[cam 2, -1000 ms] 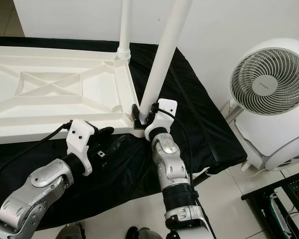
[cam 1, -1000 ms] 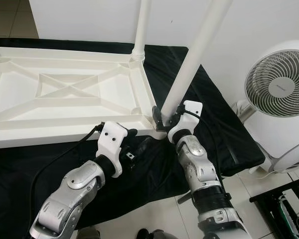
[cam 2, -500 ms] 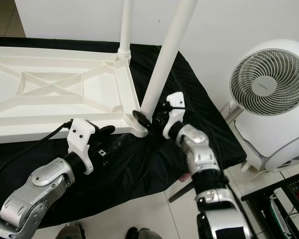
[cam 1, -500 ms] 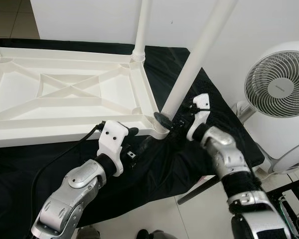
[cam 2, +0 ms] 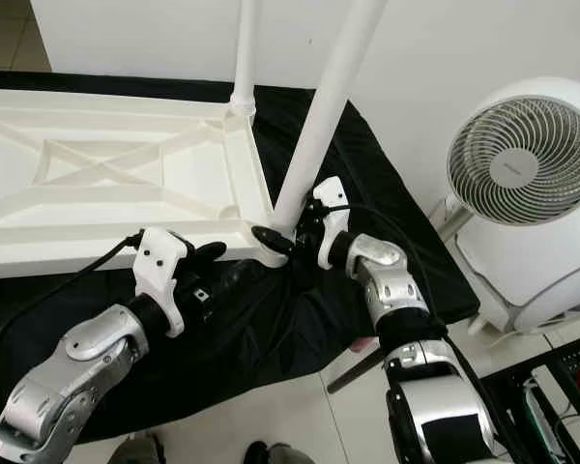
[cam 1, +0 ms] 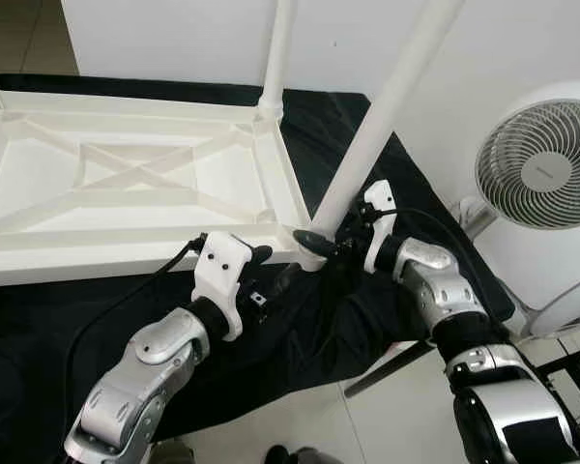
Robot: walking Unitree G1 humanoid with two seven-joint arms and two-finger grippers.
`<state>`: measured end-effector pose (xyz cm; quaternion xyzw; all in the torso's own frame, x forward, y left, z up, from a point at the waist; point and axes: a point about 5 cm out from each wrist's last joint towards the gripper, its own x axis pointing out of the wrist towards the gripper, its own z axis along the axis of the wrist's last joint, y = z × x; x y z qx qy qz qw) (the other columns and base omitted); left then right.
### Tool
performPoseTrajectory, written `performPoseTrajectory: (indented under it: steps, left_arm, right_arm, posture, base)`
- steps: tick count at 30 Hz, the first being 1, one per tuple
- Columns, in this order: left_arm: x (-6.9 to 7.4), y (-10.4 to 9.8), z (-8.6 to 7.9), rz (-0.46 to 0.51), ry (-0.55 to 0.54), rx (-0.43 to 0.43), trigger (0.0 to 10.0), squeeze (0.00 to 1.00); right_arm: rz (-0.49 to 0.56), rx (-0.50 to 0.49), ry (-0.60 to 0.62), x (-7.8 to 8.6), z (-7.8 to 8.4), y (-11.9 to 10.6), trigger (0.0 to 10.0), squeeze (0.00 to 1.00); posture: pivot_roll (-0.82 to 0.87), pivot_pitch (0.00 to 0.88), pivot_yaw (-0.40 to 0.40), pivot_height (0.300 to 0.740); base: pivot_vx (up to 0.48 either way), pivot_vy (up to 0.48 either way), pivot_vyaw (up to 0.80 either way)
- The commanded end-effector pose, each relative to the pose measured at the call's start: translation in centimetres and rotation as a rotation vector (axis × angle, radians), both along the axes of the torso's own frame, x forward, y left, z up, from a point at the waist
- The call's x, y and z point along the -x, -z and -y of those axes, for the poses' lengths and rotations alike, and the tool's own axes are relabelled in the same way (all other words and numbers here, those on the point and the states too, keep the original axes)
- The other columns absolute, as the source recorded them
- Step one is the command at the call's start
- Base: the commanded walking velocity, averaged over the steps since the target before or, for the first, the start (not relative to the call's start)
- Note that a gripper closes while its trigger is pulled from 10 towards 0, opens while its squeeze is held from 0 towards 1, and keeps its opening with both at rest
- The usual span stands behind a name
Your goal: Building children table
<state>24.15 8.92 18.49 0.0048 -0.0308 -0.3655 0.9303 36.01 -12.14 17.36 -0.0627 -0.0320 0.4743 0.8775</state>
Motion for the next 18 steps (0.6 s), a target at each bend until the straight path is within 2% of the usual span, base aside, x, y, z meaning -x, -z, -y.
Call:
performPoseTrajectory:
  steps: [1, 6, 7, 9, 10, 18]
  left_arm:
    - [0.2, 0.0, 0.4, -0.003, 0.051, -0.003, 10.0, 0.00]
    - [0.2, 0.0, 0.4, -0.007, 0.049, 0.000, 10.0, 0.00]
    - [0.3, 0.0, 0.4, -0.010, 0.049, 0.002, 10.0, 0.00]
    - [0.3, 0.0, 0.4, -0.011, 0.050, 0.003, 10.0, 0.00]
    - [0.3, 0.0, 0.4, -0.011, 0.051, 0.004, 10.0, 0.00]
    - [0.6, 0.0, 0.5, -0.017, 0.055, 0.011, 10.0, 0.00]
  right_arm:
    - [-0.043, 0.030, -0.030, 0.2, 0.4, 1.2, 0.0, 0.00]
    - [-0.057, 0.020, -0.037, 0.4, 0.8, 1.6, 0.0, 0.00]
    - [-0.056, 0.013, -0.017, 0.5, 1.0, 2.0, 3.3, 0.00]
    - [-0.055, 0.012, -0.005, 0.6, 1.1, 2.1, 3.3, 0.00]
    - [-0.059, 0.000, 0.010, 0.6, 1.1, 2.2, 10.0, 0.00]
    - [-0.065, -0.069, 0.123, 0.8, 1.2, 2.2, 10.0, 0.00]
  posture:
    - [0.20, 0.120, -0.162, 0.740]
    - [0.20, 0.129, -0.162, 0.740]
    - [0.20, 0.141, -0.161, 0.740]
    - [0.20, 0.141, -0.161, 0.740]
    - [0.19, 0.147, -0.160, 0.740]
    - [0.18, 0.156, -0.159, 0.740]
  base:
    - [0.000, 0.000, 0.00]
    - [0.000, 0.000, 0.00]
    - [0.000, 0.000, 0.00]
    - [0.000, 0.000, 0.00]
    - [0.000, 0.000, 0.00]
    - [0.000, 0.000, 0.00]
